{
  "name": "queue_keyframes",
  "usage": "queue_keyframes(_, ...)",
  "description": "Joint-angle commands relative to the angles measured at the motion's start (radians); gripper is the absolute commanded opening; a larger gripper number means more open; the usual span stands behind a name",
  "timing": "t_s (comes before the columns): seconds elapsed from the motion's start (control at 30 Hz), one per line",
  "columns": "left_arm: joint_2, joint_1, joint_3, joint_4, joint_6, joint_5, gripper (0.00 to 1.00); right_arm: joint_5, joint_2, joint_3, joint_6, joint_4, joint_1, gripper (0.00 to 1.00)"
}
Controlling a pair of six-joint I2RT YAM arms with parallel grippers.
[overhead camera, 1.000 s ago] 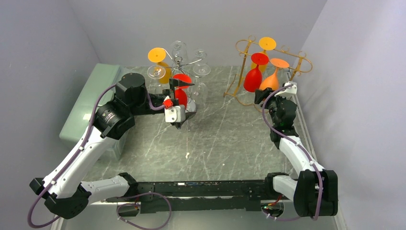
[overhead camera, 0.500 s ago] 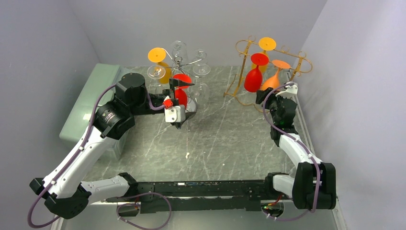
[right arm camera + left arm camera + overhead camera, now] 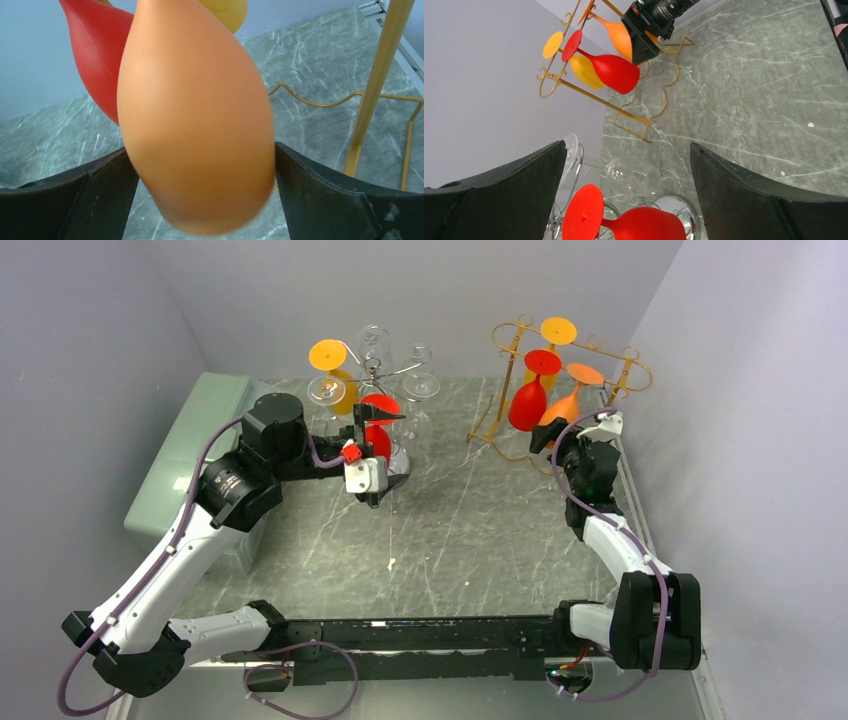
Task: Place the wine glass upside down on the wine glass rack
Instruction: Turn the wine glass upside down at the wine rack.
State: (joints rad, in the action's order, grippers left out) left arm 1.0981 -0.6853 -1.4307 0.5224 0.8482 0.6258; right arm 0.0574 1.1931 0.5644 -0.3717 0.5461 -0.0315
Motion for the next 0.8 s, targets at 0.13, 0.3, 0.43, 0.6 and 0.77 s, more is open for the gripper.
queue_keyframes(0.13,-0.02,-0.005,0.026,-0.026,-0.155,-0.041,1.0,-0.037,-0.107,0.031,-0.041,-0.09,-0.003,1.0)
queue_keyframes(0.3,-0.082,-0.004,0.123,-0.021,-0.191,0.005,0.99,-0.034,-0.255,0.01,-0.052,-0.238,0.007,1.0)
queue_keyframes(0.43,-0.145,-0.005,0.217,0.024,-0.214,0.028,1.0,-0.005,-0.386,-0.036,-0.076,-0.322,0.019,0.99)
queue_keyframes(0.6,-0.197,-0.004,0.348,0.076,-0.26,-0.005,0.91,0.002,-0.465,-0.081,-0.103,-0.405,0.123,0.91)
queue_keyframes(0.77,-0.213,-0.003,0.463,0.094,-0.286,-0.101,0.84,-0.11,-0.462,-0.133,-0.106,-0.411,0.318,0.82)
